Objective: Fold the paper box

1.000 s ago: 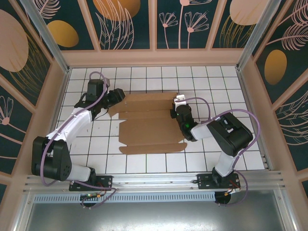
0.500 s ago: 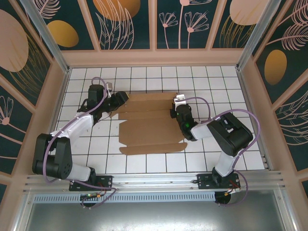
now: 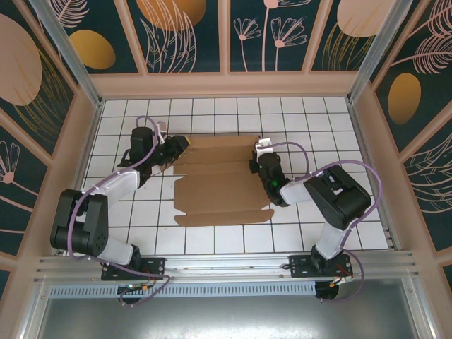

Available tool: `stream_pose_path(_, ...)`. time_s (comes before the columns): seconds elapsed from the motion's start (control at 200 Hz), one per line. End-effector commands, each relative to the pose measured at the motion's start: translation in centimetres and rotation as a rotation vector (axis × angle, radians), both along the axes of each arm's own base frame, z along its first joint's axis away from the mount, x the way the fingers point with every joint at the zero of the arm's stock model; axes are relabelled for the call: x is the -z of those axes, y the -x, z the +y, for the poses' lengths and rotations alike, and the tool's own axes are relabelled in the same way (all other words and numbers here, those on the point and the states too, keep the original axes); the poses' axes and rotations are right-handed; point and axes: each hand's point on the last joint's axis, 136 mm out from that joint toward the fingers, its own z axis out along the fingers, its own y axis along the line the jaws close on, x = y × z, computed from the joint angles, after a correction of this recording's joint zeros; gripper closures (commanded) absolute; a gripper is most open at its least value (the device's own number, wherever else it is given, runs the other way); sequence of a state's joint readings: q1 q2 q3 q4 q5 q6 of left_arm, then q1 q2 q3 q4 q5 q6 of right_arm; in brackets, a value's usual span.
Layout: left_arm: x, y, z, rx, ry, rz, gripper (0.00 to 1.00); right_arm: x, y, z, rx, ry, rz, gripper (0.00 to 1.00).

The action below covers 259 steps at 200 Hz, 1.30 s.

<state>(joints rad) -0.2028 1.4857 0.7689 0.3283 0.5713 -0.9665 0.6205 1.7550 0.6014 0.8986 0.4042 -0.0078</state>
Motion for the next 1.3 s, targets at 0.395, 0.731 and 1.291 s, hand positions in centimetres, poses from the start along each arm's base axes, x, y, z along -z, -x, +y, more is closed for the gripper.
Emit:
stream_pose_path(0.395,-1.3,1.7,6.4,-0.172,-0.413,-0.109,0.52,3.5,-1.0,-1.4,0.023,0.016,0.200,1.00)
stream_pose_path(0.731,4.3,2.4,6.0,-0.137,-0.417,0.027,0.75,4.1,-1.1,-0.8,0.005,0.008,0.237,1.00)
stream_pose_path(1.291,11.2,-0.7,5.5,-0.137,-0.594,0.200,0.51,4.8,-0.7,-0.5,-0.011,-0.001,0.258,1.00)
